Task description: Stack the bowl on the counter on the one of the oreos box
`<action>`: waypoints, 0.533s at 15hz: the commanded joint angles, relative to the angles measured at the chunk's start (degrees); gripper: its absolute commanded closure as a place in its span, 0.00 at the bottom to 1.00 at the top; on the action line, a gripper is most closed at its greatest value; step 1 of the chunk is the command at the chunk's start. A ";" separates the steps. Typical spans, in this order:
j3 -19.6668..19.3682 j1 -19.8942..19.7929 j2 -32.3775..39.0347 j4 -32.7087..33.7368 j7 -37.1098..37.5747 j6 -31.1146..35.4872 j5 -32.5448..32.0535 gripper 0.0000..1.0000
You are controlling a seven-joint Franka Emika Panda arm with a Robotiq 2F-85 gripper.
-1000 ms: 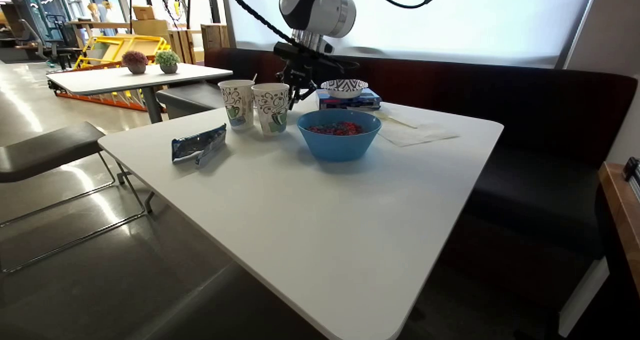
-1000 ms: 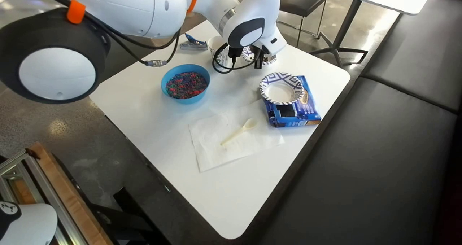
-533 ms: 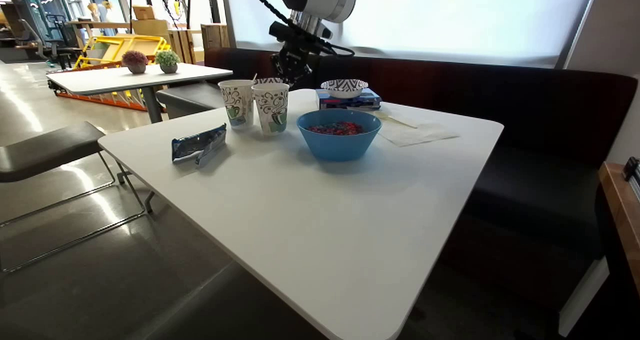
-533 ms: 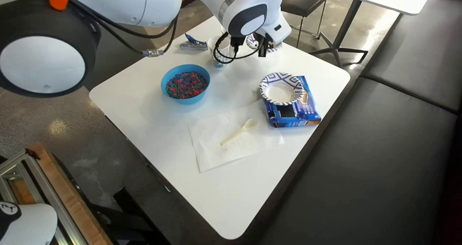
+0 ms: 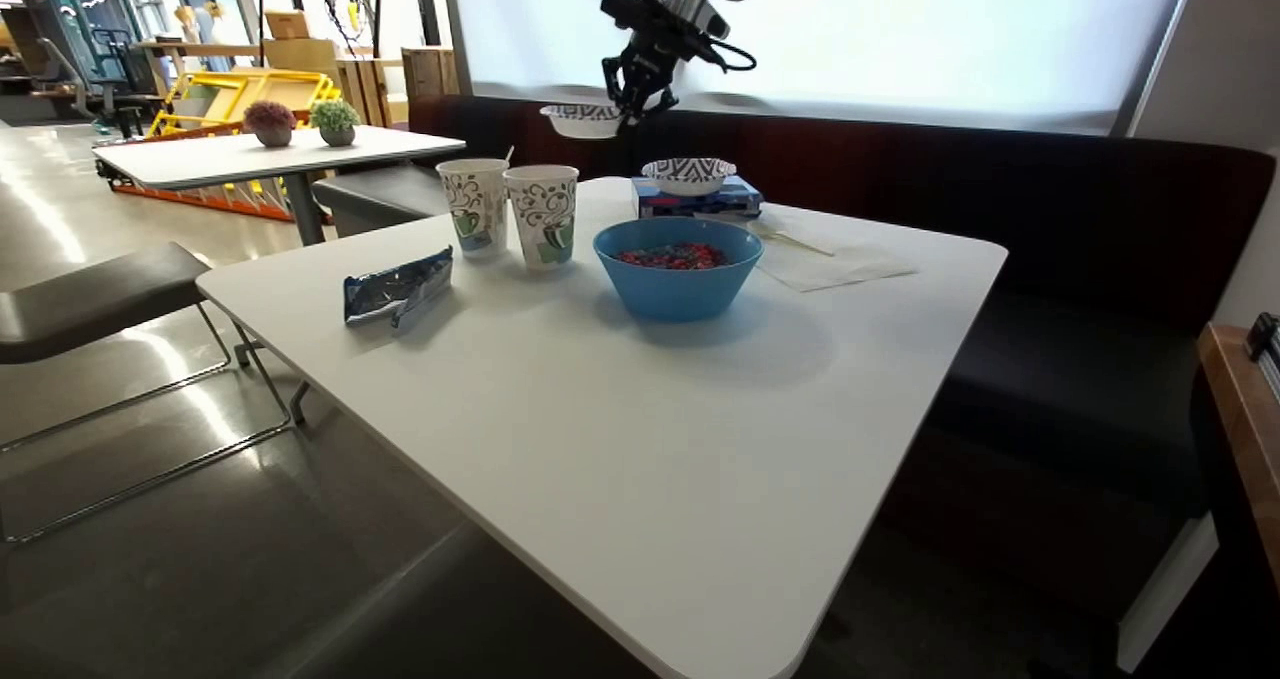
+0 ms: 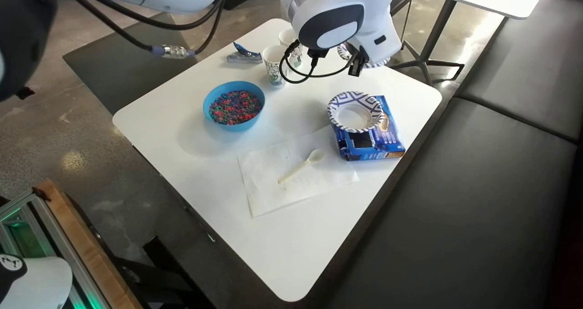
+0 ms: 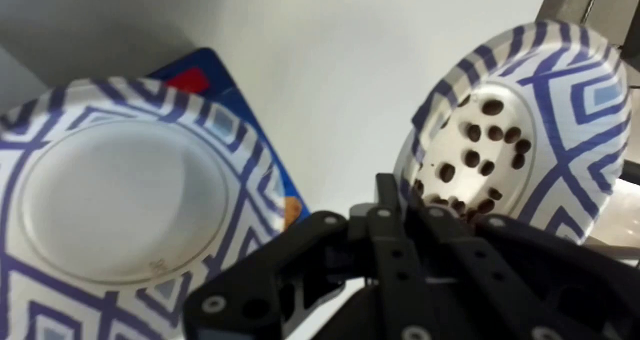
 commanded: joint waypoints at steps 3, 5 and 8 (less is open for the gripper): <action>-0.94 -3.84 -10.22 -17.88 -6.23 -1.10 1.91 0.99; -1.96 -3.19 -6.53 -12.49 -5.66 -0.80 1.64 0.99; -2.45 -3.39 -6.97 -13.25 -6.32 -0.80 1.60 0.96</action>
